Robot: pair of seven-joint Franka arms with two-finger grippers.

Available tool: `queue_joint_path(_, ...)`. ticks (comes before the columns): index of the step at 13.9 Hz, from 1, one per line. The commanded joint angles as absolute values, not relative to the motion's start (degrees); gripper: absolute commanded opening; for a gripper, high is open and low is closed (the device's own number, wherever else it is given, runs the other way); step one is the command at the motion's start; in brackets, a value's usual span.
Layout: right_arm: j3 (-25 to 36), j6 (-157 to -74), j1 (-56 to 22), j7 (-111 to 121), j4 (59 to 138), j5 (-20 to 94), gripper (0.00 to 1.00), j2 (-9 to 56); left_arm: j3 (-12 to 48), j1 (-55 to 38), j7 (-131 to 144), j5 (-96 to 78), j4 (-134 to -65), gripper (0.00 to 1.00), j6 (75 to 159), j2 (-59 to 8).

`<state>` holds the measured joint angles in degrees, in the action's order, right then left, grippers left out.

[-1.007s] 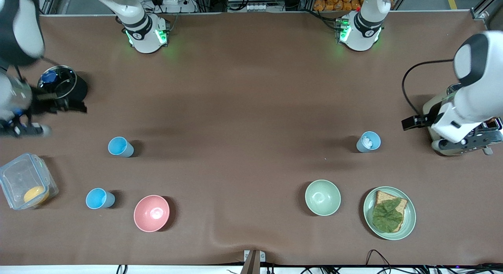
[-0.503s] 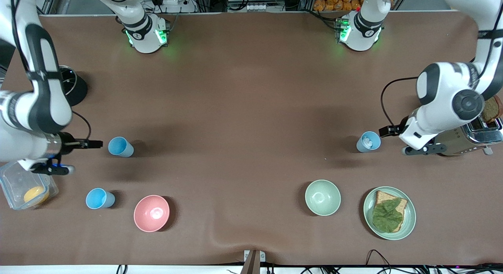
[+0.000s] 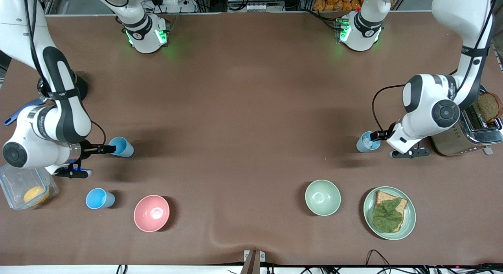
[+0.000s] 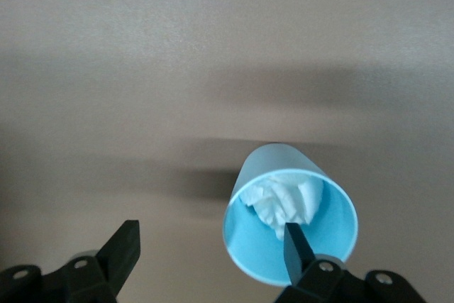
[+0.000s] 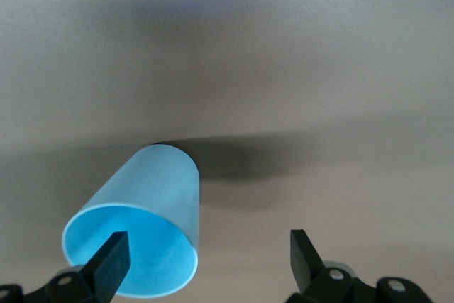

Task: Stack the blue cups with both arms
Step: 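Lift the cups and carry both toward the table middle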

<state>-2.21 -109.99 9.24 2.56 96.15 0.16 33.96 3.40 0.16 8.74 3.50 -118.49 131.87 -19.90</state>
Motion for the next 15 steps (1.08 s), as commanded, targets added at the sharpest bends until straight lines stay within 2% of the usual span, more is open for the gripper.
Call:
queue_joint_path(1,-2.9,-112.49,9.76,2.72,97.64,0.44,1.0,34.89,3.6,0.44,7.29,2.81,-118.65,0.62,134.73,-22.14)
queue_joint_path(2,-2.9,-113.81,9.67,2.72,98.52,0.44,0.7,34.89,3.6,0.35,7.38,2.81,-118.57,0.35,134.74,-22.24)
queue_joint_path(3,-2.9,-114.51,9.58,2.64,99.05,0.61,0.28,34.89,3.69,0.0,8.17,2.81,-118.3,0.12,134.74,-22.32)
queue_joint_path(4,-2.9,-114.52,9.49,2.64,99.05,0.7,0.0,34.81,3.78,-0.52,8.35,2.81,-118.3,0.0,134.74,-22.32)
queue_joint_path(6,-2.9,-114.43,9.49,2.64,98.96,0.7,0.0,34.72,4.39,-1.05,8.61,2.81,-118.3,0.0,134.65,-22.06)
queue_joint_path(9,-2.99,-113.91,9.41,2.64,98.88,0.7,0.0,34.1,8.51,-0.88,12.98,2.72,-117.69,0.0,133.69,-19.87)
queue_joint_path(12,-3.08,-112.86,9.32,2.64,98.62,0.7,0.0,32.09,16.14,-0.97,23.16,2.72,-114.01,0.0,128.87,-18.72)
queue_joint_path(15,-3.25,-109.96,9.23,2.72,98.35,0.7,0.0,28.84,24.41,-2.8,37.66,2.81,-110.4,0.0,128.06,-19.68)
